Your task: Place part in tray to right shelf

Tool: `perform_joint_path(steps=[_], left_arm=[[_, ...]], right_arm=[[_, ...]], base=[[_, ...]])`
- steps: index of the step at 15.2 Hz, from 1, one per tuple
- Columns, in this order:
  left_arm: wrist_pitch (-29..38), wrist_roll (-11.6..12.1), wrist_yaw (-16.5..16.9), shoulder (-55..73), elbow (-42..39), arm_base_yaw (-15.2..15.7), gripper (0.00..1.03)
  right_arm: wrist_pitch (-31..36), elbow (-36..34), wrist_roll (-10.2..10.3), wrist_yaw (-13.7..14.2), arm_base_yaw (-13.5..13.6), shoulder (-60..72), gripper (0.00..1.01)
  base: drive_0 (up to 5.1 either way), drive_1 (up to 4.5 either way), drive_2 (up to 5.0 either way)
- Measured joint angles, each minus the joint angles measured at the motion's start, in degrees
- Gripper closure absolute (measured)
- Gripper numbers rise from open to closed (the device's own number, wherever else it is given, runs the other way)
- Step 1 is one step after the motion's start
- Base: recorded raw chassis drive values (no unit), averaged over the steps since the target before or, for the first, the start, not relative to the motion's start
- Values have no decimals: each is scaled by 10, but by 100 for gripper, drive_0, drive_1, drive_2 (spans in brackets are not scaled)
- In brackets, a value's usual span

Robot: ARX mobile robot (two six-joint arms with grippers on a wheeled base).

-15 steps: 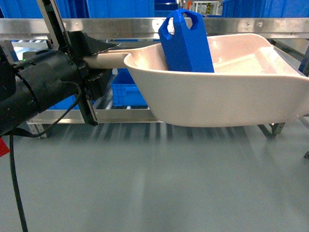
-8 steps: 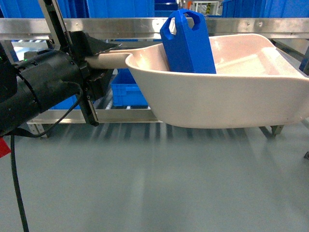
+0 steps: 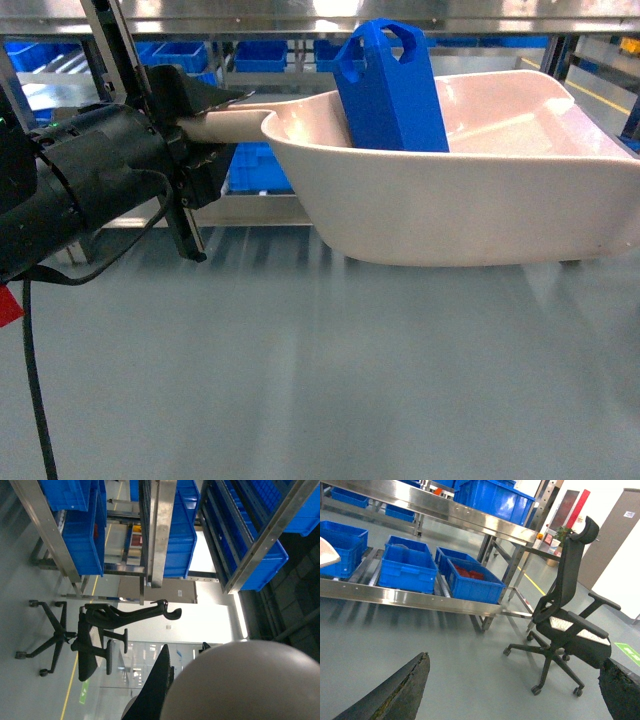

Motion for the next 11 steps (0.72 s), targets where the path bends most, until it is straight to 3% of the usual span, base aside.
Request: perform_joint_path(steps=[11], left_arm=[[0, 0, 0, 0, 0, 0, 90]], right_arm=[[0, 0, 0, 0, 0, 0, 3]], base=[[0, 0, 0]])
